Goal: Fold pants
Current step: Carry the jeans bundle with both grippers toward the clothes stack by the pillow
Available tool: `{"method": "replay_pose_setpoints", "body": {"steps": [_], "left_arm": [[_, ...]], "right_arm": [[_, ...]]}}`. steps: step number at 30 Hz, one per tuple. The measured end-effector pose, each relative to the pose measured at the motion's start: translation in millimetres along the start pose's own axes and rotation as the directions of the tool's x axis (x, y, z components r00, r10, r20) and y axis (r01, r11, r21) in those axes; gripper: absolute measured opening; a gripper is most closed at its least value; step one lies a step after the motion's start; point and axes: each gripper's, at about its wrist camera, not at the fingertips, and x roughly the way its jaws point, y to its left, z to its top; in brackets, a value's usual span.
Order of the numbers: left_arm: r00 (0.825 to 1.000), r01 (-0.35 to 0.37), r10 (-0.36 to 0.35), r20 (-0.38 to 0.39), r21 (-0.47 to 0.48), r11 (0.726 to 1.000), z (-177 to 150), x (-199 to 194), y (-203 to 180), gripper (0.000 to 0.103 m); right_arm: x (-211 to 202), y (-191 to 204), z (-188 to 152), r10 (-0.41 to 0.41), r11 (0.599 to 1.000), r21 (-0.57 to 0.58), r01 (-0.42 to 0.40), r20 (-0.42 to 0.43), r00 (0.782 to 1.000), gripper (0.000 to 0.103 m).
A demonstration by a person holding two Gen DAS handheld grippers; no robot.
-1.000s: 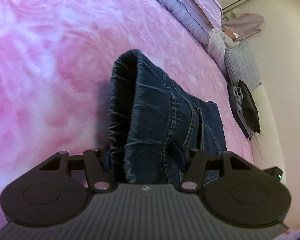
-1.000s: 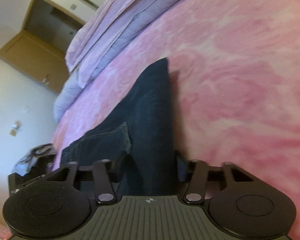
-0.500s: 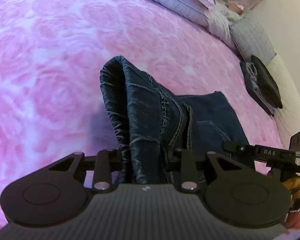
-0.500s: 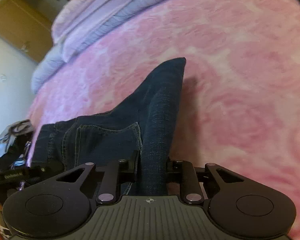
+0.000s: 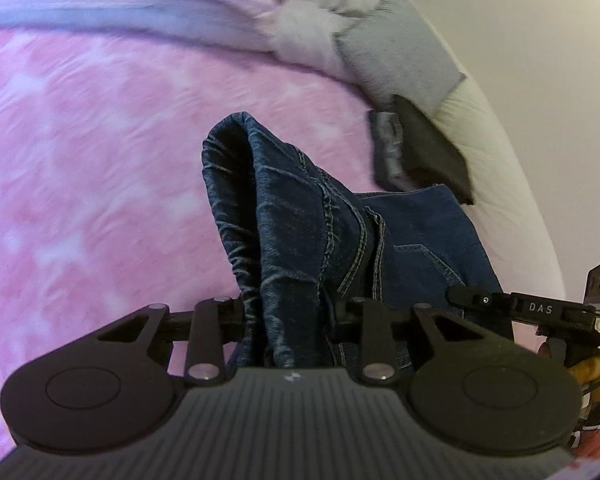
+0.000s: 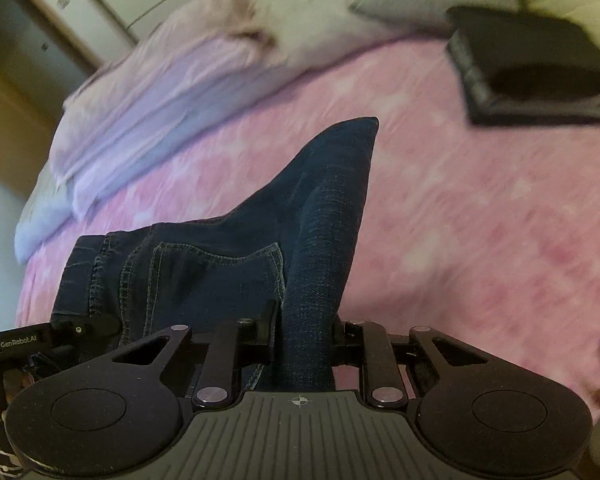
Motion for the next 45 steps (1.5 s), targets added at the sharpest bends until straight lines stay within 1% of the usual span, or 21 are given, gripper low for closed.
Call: {"method": "replay_pose_setpoints", "body": {"steps": [3,6,10,12,14,17,20,23,26,28,31,33,35,37,43,44,45], "left_arm": [[1.000,0.007,-0.006,-0.006,0.039,0.999,23,26,-40,0.026],[1.000,0.012,-0.011,-0.022,0.052,0.999,42,64,-79,0.026],[0.999,0.008,-0.007,-0.032,0.055,0.998,65,131,-143,0.026],[0.999,0.011,-0.010,-0.034,0.035,0.999,79,171,-178,0.026],[0.999,0.019,-0.018,-0.032,0.037,0.999,96,211,-215,0.026],[0.999,0.047,-0.047,-0.003,0.054,0.997,131,265,-267,0.026],[0.996,0.070,-0.074,0.044,0.089,0.994,172,306,-315,0.026],[0.991,0.083,-0.096,0.094,0.129,0.988,212,335,-352,0.026],[0.986,0.084,-0.105,0.131,0.157,0.984,250,362,-375,0.026],[0.983,0.078,-0.106,0.151,0.179,0.981,264,375,-379,0.026],[0.984,0.070,-0.097,0.152,0.171,0.983,271,401,-372,0.026],[0.988,0.058,-0.079,0.132,0.155,0.986,269,422,-365,0.026],[0.992,0.051,-0.065,0.106,0.131,0.990,260,434,-354,0.026],[0.994,0.050,-0.059,0.087,0.106,0.993,253,451,-344,0.026],[0.995,0.055,-0.065,0.076,0.133,0.990,243,489,-330,0.027],[0.995,0.046,-0.058,0.080,0.148,0.988,241,495,-327,0.030],[0.996,0.027,-0.040,0.084,0.153,0.988,238,500,-324,0.036]], "right_arm": [[-12,-30,31,-0.015,1.000,0.027,0.014,0.019,1.000,0.018],[-19,-76,64,-0.024,0.998,0.056,0.023,0.020,0.999,0.018],[-23,-153,117,-0.021,0.998,0.061,0.020,0.016,1.000,0.018],[-25,-194,150,-0.021,0.998,0.062,0.020,0.019,1.000,0.018],[-31,-236,187,-0.030,0.998,0.059,0.028,0.034,0.999,0.018],[-41,-288,242,-0.039,0.998,0.053,0.035,0.082,0.996,0.018],[-50,-327,296,-0.032,0.999,0.035,0.027,0.160,0.987,0.018],[-53,-357,344,-0.001,0.999,0.034,-0.007,0.228,0.974,0.018],[-46,-378,381,0.031,0.999,0.018,-0.038,0.280,0.960,0.018],[-36,-390,393,0.052,0.998,0.006,-0.057,0.300,0.952,0.018],[-12,-412,400,0.080,0.996,0.022,-0.090,0.284,0.956,0.018],[4,-422,396,0.086,0.995,0.027,-0.096,0.255,0.963,0.018],[20,-435,395,0.084,0.995,0.029,-0.093,0.228,0.970,0.018],[29,-443,388,0.072,0.997,0.024,-0.080,0.225,0.972,0.018],[57,-468,375,0.043,0.996,0.065,-0.059,0.217,0.975,0.018],[66,-472,373,0.019,0.997,0.071,-0.034,0.209,0.978,0.022],[73,-474,371,-0.013,0.997,0.076,-0.003,0.199,0.980,0.032]]}}
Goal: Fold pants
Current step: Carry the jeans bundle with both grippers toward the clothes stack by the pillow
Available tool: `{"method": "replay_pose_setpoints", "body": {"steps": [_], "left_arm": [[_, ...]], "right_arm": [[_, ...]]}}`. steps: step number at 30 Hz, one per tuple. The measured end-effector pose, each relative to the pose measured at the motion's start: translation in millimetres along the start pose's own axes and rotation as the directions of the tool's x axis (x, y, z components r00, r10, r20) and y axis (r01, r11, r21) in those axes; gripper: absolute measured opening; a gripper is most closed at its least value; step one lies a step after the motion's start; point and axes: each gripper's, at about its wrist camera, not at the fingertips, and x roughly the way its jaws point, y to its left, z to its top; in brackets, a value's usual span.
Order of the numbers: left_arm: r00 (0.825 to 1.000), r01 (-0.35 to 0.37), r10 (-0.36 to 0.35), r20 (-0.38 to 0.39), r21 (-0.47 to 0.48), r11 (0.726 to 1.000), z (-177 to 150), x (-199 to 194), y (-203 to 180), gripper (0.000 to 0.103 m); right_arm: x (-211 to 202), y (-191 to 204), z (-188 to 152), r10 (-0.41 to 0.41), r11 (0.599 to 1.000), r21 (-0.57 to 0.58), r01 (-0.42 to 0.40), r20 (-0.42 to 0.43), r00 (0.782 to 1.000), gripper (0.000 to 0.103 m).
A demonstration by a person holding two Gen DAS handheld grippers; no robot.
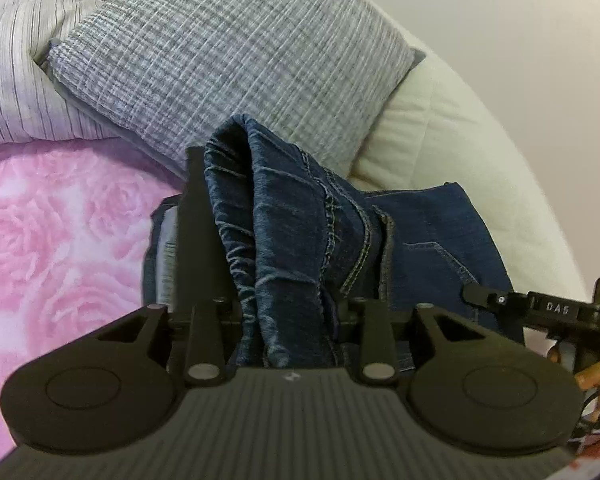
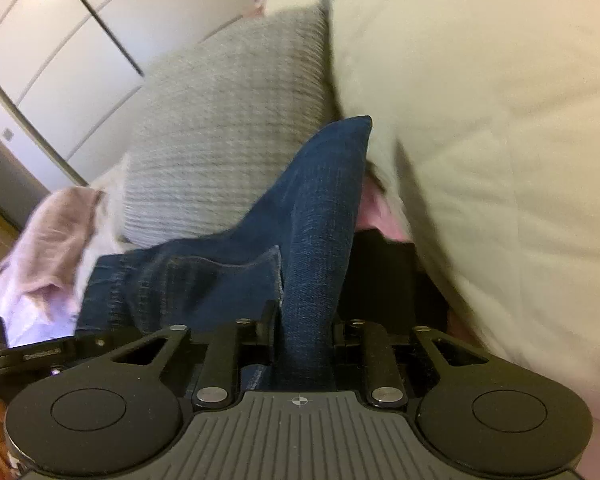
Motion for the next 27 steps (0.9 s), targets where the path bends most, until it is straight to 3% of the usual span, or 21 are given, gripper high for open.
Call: {"method": "replay_pose_setpoints", "body": {"steps": [2,5,8,10,11,12,14,16,17,20,22,24,27], "left_arm": [[1.000,-0.026,0.026,-0.008,-0.017,1.000,-4,4,7,0.041],[0.999,-0.049,0.049,0.008,-0.005,0.999,-2,-11,7,0.048],[0.994,-0.098,0.098,0.039,0.005,0.995,4,-36,12,0.047],[0.986,-0.145,0.147,0.081,-0.028,0.989,13,-53,13,0.037],[0.983,-0.147,0.149,0.105,-0.024,0.989,19,-58,10,0.029],[0.984,-0.140,0.140,0.112,-0.003,0.990,24,-58,4,0.019],[0.986,-0.130,0.118,0.114,0.109,0.985,32,-51,-20,0.014],[0.988,-0.136,0.114,0.105,0.229,0.964,32,-34,-43,0.014],[0.985,-0.165,0.145,0.092,0.272,0.948,32,-22,-49,0.013],[0.972,-0.234,0.222,0.075,0.285,0.929,27,9,-39,0.012],[0.973,-0.230,0.218,0.072,0.263,0.937,26,18,-26,0.012],[0.972,-0.236,0.219,0.091,0.307,0.922,23,20,-26,0.012],[0.968,-0.251,0.232,0.097,0.338,0.907,19,18,-31,0.012]], "right_arm": [[7,-5,2,-0.035,0.999,0.027,0.036,-0.018,0.999,0.042],[-7,0,9,-0.089,0.995,0.035,0.089,-0.008,0.996,0.049],[-34,2,13,-0.168,0.986,0.003,0.168,0.089,0.982,0.049],[-45,8,14,-0.174,0.982,-0.041,0.182,0.149,0.973,0.049],[-47,14,15,-0.171,0.979,-0.082,0.187,0.173,0.970,0.042],[-45,21,16,-0.176,0.971,-0.132,0.201,0.185,0.967,0.027],[-32,32,17,-0.183,0.951,-0.215,0.220,0.183,0.966,0.014],[-19,38,16,-0.179,0.938,-0.261,0.227,0.197,0.964,0.012],[-9,39,14,-0.190,0.927,-0.286,0.242,0.197,0.962,0.012],[19,34,3,-0.243,0.883,-0.366,0.293,0.179,0.954,0.012],[31,34,-4,-0.265,0.848,-0.424,0.319,0.183,0.947,0.012],[37,41,-6,-0.287,0.810,-0.476,0.341,0.184,0.940,0.012],[30,44,-4,-0.306,0.813,-0.468,0.347,0.164,0.938,0.012]]}}
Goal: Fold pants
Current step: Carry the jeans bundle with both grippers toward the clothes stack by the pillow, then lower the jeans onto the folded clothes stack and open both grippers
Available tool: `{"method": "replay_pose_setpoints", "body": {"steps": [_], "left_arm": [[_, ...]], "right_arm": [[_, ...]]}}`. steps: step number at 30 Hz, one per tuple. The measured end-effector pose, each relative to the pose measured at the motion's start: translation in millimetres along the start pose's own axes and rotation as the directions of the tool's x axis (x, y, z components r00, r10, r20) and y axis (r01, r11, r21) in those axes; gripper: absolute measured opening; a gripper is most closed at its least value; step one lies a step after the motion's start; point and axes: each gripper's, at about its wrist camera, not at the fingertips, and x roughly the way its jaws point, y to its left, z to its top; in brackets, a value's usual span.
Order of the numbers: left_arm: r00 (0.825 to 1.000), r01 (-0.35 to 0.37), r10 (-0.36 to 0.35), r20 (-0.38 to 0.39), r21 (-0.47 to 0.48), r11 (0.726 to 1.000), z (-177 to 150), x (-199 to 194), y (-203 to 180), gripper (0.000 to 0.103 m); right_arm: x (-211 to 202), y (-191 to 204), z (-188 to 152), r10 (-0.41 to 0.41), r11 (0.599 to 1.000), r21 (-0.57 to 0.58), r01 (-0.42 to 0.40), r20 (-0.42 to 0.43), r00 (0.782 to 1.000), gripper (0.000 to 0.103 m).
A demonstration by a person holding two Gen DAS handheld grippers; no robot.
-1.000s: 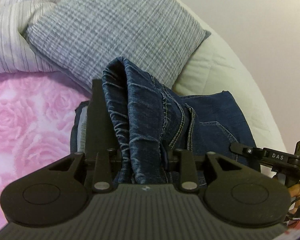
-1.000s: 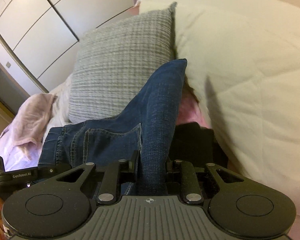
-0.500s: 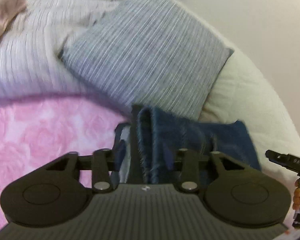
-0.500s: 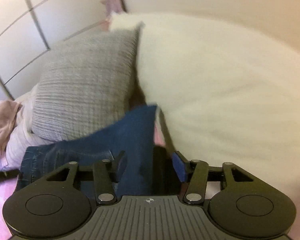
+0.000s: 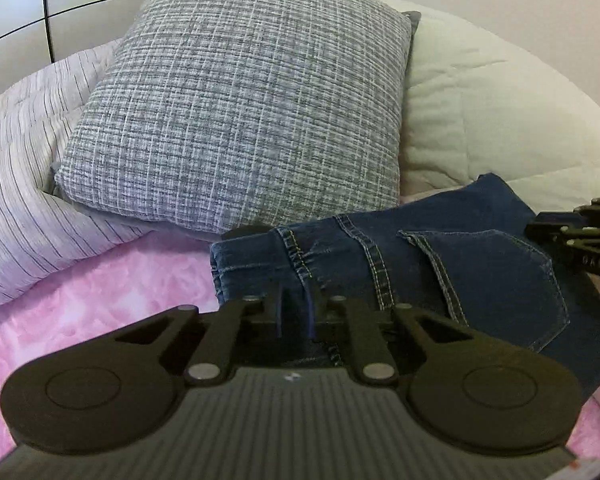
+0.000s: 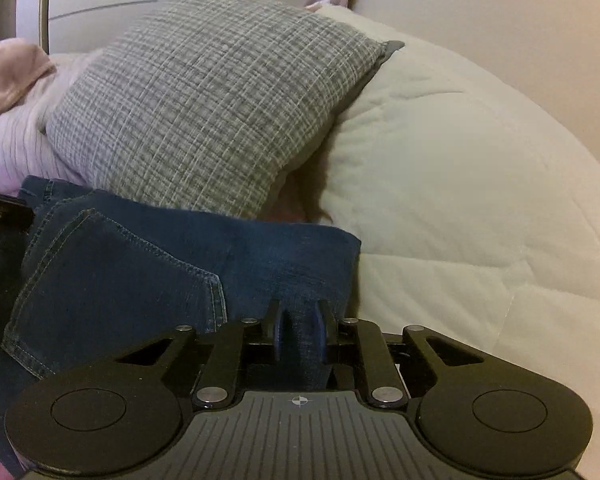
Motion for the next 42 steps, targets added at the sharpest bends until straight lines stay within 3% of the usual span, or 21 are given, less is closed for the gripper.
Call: {"method": "replay_pose_setpoints", "body": {"steps": [4,9,13,18,23,25,30,33,37,42], "left_arm": [[1.000,-0.027,0.027,0.003,-0.069,0.997,1,-34,5,0.012],[0.999,0.028,-0.026,0.031,-0.083,0.996,-22,-82,-5,0.012],[0.997,-0.044,0.045,-0.058,0.016,0.999,-45,-67,-18,0.014],[0.993,-0.073,0.073,-0.089,0.010,0.997,-46,-52,-16,0.015],[0.988,-0.097,0.095,-0.124,-0.010,0.995,-32,-76,-21,0.015],[0.986,-0.103,0.095,-0.140,-0.053,0.993,-29,-93,-22,0.021],[0.982,-0.104,0.079,-0.172,-0.143,0.984,-24,-150,-30,0.035],[0.979,-0.105,0.077,-0.189,-0.144,0.984,-26,-189,-42,0.044],[0.983,-0.087,0.067,-0.171,-0.116,0.989,-30,-238,-58,0.049],[0.985,-0.074,0.058,-0.163,-0.094,0.993,-40,-291,-73,0.064]], "right_arm": [[-41,-7,-1,0.034,0.994,0.103,-0.036,0.020,0.999,0.012],[-74,4,-24,0.107,0.984,0.144,-0.107,0.013,0.994,0.012],[-54,21,-43,0.086,0.992,0.103,-0.079,-0.072,0.994,0.012],[-45,26,-33,0.098,0.993,0.080,-0.089,-0.107,0.989,0.012],[-77,11,-27,0.154,0.971,0.199,-0.132,-0.100,0.983,0.013],[-101,7,-32,0.184,0.955,0.253,-0.157,-0.083,0.979,0.016],[-160,9,-33,0.237,0.926,0.318,-0.203,-0.070,0.969,0.048],[-197,16,-35,0.257,0.915,0.341,-0.218,-0.075,0.963,0.056],[-242,28,-34,0.265,0.910,0.351,-0.221,-0.082,0.961,0.058],[-292,43,-33,0.240,0.917,0.343,-0.202,-0.072,0.968,0.058]]}}
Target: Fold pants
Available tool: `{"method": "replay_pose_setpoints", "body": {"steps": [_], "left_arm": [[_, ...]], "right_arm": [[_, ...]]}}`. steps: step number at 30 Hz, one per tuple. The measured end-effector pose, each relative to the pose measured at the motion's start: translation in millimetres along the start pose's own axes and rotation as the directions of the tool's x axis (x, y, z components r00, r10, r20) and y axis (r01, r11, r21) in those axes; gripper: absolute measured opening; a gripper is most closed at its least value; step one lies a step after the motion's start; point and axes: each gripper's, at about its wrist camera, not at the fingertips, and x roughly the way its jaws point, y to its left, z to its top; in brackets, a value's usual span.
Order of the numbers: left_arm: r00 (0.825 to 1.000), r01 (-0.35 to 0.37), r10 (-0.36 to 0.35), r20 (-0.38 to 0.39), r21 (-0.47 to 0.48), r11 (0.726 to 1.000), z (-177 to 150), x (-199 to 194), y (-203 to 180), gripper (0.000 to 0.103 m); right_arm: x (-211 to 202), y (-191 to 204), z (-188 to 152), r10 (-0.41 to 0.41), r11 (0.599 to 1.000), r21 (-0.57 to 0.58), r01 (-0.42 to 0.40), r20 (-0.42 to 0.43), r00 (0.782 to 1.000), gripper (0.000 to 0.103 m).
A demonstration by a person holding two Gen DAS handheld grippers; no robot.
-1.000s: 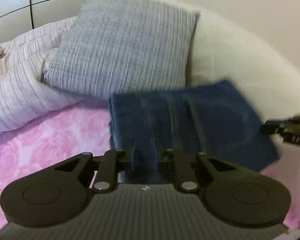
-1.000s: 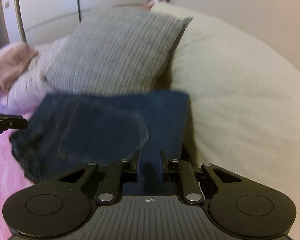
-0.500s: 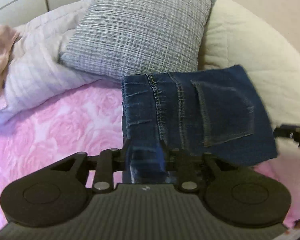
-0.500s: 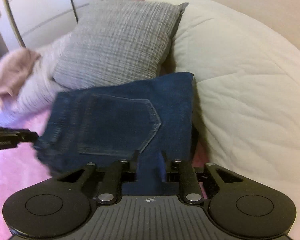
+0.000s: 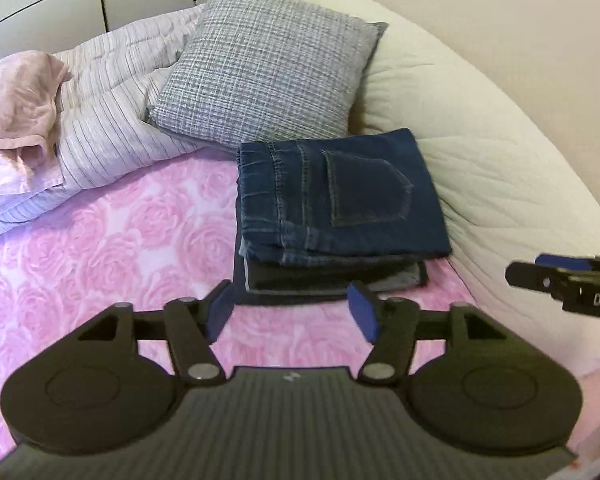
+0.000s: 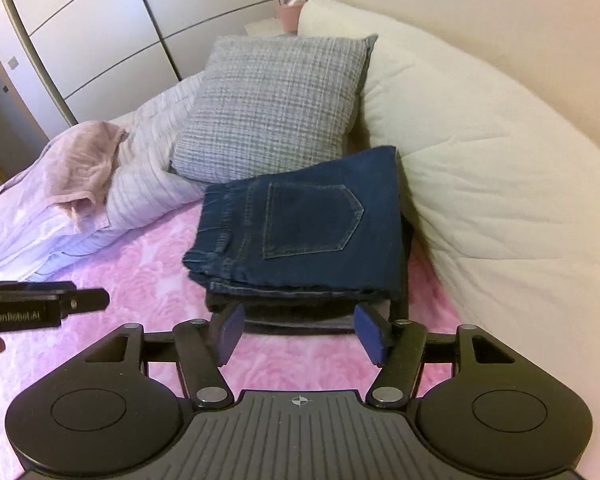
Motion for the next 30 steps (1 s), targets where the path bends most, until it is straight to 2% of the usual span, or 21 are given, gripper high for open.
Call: {"method": "replay_pose_setpoints", "body": {"steps": [8,14,21,30], "left_arm": [[0.999,0.033,-0.034,0.021,0.057,0.998,-32,-57,-9,0.065],[0.998,0.047,-0.049,0.033,0.064,0.997,-53,-83,-6,0.067],[0.998,0.054,-0.056,0.028,0.074,0.996,-71,-98,-3,0.067],[0.997,0.073,-0.076,0.028,0.102,0.992,-80,-103,-6,0.067]], "right_arm": [[-51,27,-32,-0.011,1.000,0.019,0.011,0.001,1.000,0.058],[-78,48,-56,-0.003,1.000,0.013,0.003,0.011,1.000,0.058],[-83,69,-75,0.009,1.000,0.005,-0.009,-0.003,1.000,0.058],[-83,77,-81,-0.004,1.000,0.011,0.004,0.003,1.000,0.058]]}}
